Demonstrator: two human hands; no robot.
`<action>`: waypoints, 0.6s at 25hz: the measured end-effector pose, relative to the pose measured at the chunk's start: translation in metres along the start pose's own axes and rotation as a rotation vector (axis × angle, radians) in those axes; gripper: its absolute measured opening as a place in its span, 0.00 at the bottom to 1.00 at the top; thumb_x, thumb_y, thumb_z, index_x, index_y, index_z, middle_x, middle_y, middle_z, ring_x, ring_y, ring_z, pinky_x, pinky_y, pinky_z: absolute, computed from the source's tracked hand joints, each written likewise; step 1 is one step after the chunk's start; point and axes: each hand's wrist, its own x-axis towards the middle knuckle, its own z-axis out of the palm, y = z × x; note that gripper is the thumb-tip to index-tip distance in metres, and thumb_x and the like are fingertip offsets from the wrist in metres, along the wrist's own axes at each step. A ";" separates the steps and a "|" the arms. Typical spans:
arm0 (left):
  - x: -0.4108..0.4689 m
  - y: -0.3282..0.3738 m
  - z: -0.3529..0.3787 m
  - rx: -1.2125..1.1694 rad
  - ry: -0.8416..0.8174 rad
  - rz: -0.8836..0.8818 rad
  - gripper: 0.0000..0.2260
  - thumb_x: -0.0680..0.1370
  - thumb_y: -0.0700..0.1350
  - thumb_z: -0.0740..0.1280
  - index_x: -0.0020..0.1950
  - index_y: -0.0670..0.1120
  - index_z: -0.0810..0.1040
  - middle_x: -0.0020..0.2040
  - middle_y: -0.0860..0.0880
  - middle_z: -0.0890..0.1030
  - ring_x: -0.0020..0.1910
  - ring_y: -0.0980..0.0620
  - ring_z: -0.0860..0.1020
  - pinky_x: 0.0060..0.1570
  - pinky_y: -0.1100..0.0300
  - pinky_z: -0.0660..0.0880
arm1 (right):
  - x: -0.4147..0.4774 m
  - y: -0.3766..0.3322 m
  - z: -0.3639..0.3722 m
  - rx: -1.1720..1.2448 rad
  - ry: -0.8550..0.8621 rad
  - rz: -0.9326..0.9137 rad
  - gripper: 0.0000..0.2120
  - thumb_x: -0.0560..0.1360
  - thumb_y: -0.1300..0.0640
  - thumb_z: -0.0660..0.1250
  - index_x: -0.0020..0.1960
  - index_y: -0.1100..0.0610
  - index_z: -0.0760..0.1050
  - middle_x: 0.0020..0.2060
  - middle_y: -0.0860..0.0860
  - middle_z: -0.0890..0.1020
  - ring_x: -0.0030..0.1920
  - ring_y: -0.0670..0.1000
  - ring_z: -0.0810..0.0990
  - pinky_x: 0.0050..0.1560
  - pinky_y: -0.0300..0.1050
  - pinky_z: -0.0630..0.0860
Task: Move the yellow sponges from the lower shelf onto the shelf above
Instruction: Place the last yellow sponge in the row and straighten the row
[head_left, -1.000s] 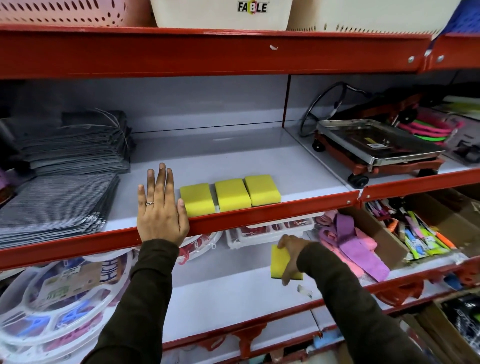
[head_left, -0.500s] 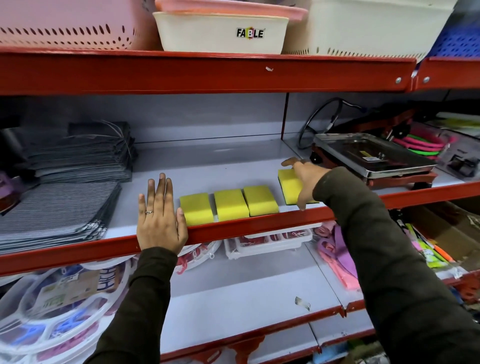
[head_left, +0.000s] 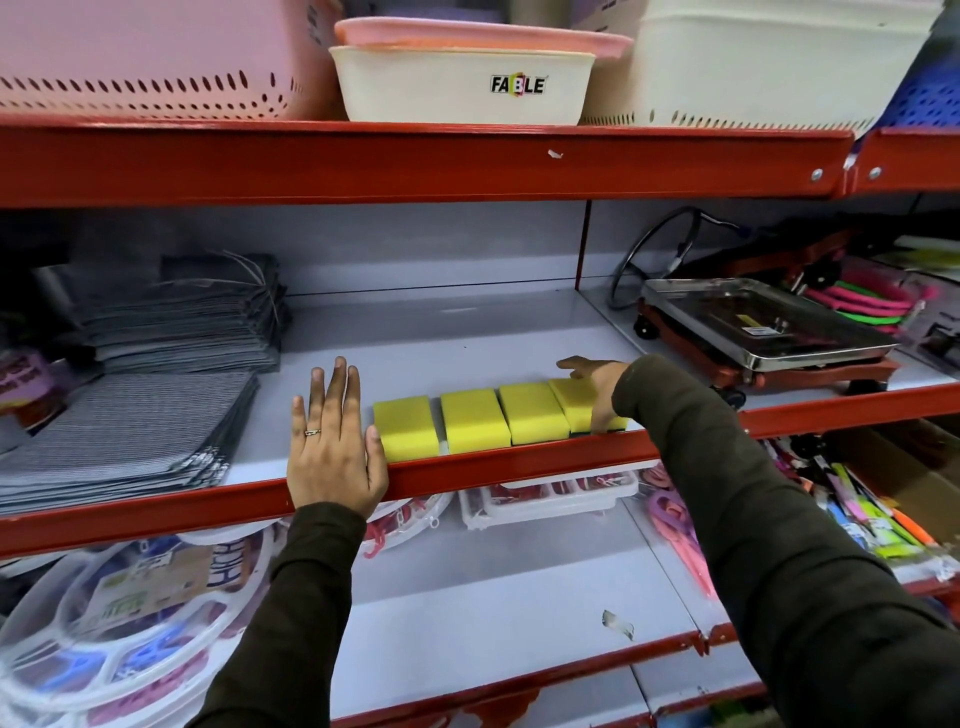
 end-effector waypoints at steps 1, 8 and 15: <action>0.000 0.000 0.000 -0.004 -0.001 0.003 0.30 0.80 0.50 0.50 0.81 0.40 0.55 0.82 0.41 0.56 0.82 0.43 0.52 0.81 0.48 0.43 | -0.003 0.002 0.000 0.043 0.013 -0.017 0.52 0.65 0.63 0.76 0.79 0.48 0.50 0.77 0.54 0.63 0.73 0.58 0.67 0.69 0.50 0.71; 0.001 -0.001 -0.002 -0.039 -0.059 0.057 0.28 0.81 0.48 0.50 0.80 0.39 0.60 0.81 0.41 0.59 0.81 0.43 0.53 0.81 0.47 0.45 | -0.034 0.009 0.013 0.197 0.252 -0.111 0.34 0.71 0.65 0.67 0.74 0.50 0.64 0.75 0.52 0.67 0.71 0.55 0.70 0.71 0.46 0.68; -0.001 0.007 -0.016 -0.151 -0.140 0.183 0.20 0.81 0.51 0.54 0.62 0.46 0.82 0.62 0.46 0.83 0.64 0.44 0.78 0.76 0.43 0.62 | -0.061 -0.052 0.046 0.194 0.351 -0.358 0.25 0.75 0.65 0.58 0.71 0.55 0.70 0.72 0.55 0.71 0.74 0.55 0.67 0.78 0.54 0.56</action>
